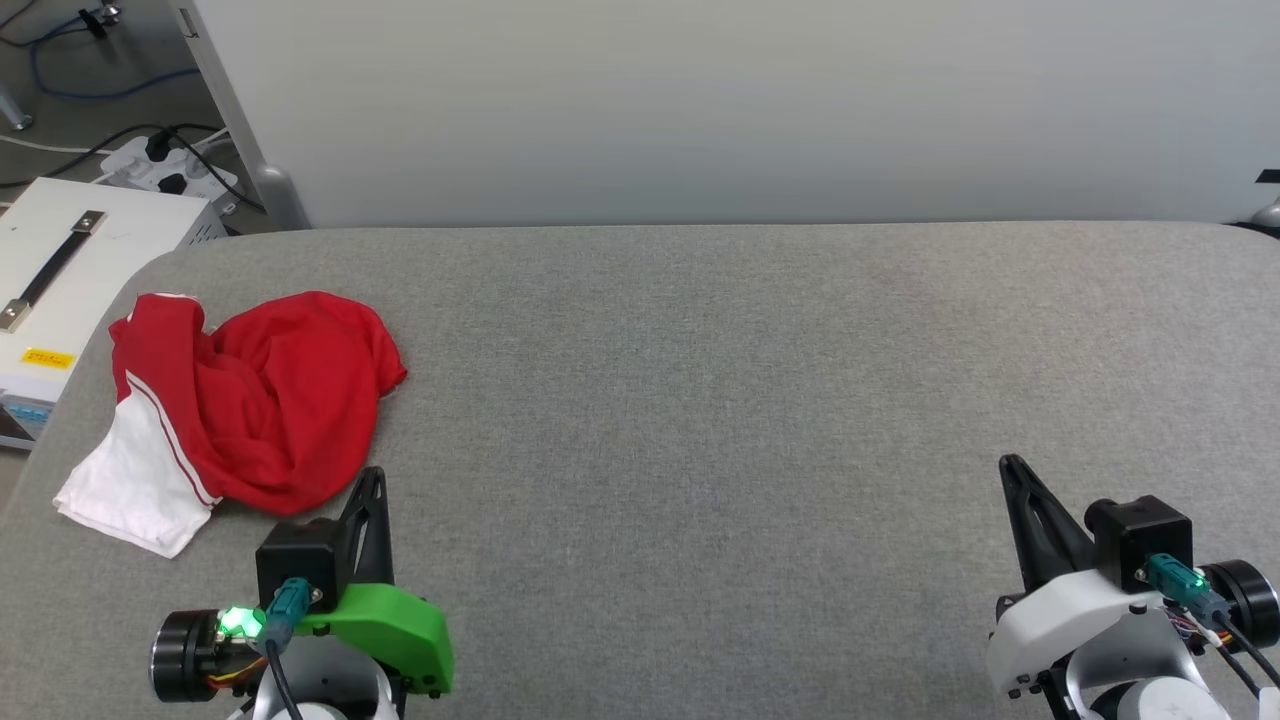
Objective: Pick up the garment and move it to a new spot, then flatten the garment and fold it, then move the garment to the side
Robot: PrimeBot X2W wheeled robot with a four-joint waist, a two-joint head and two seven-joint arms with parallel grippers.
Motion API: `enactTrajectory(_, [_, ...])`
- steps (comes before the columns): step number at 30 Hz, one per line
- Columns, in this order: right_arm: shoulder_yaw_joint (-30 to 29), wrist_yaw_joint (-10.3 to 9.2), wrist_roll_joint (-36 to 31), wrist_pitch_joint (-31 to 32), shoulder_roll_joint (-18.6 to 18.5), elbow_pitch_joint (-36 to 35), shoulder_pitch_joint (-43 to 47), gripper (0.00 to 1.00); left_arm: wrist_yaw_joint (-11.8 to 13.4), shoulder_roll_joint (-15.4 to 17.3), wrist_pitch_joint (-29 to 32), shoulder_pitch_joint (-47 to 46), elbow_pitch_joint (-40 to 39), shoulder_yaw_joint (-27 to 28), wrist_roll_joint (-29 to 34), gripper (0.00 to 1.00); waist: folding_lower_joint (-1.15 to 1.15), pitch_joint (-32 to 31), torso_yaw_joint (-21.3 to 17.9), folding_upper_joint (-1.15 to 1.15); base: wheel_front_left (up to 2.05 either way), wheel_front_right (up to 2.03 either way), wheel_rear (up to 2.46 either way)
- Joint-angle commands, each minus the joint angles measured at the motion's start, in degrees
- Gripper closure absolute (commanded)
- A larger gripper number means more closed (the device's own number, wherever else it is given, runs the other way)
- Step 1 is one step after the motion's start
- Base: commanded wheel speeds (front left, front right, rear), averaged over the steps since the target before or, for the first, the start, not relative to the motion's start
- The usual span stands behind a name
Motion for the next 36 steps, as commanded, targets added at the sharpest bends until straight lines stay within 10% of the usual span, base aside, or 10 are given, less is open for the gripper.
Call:
enactTrajectory(1, [0.0,-0.05,-0.6,0.2,0.0,0.1,-0.9,1.0,0.2,-0.3,0.0,-1.0,-0.1,0.1,0.5,1.0,0.0,0.0,0.0,0.0,0.0,0.0,0.0])
enactTrajectory(14, [0.0,-0.05,-0.6,0.2,0.0,0.1,-0.9,1.0,0.2,-0.3,0.0,-1.0,-0.1,0.1,0.5,1.0,0.0,0.0,0.0,0.0,0.0,0.0,0.0])
enactTrajectory(15, [0.0,-0.05,-0.6,0.2,0.0,0.1,-0.9,0.0,0.2,-0.3,0.0,-1.0,-0.1,0.1,0.5,0.0,0.0,0.0,0.0,0.0,0.0,0.0,0.0])
enactTrajectory(16, [0.0,0.0,0.0,0.0,0.0,0.0,0.0,0.0,0.0,0.0,0.0,0.0,0.0,0.0,0.0,0.0,0.0,0.0,0.0,0.0,0.0,0.0,0.0])
enactTrajectory(17, [0.0,0.0,0.1,0.0,0.0,0.0,0.0,1.0,0.0,0.0,0.0,0.1,0.0,0.0,-0.1,1.0,0.0,0.0,0.0,0.0,0.0,0.0,0.0])
enactTrajectory(18, [0.0,0.0,0.0,0.0,0.0,0.0,0.0,0.0,0.0,0.0,0.0,0.1,0.0,0.0,-0.1,0.0,0.0,0.0,0.0,0.0,0.0,0.0,0.0])
enactTrajectory(36, [-0.8,-0.01,2.7,-2.0,0.0,-1.2,-0.1,0.0,0.4,0.0,-2.0,-0.1,-0.6,0.3,-1.7,0.0,0.0,0.1,0.0,0.0,0.0,0.0,0.0])
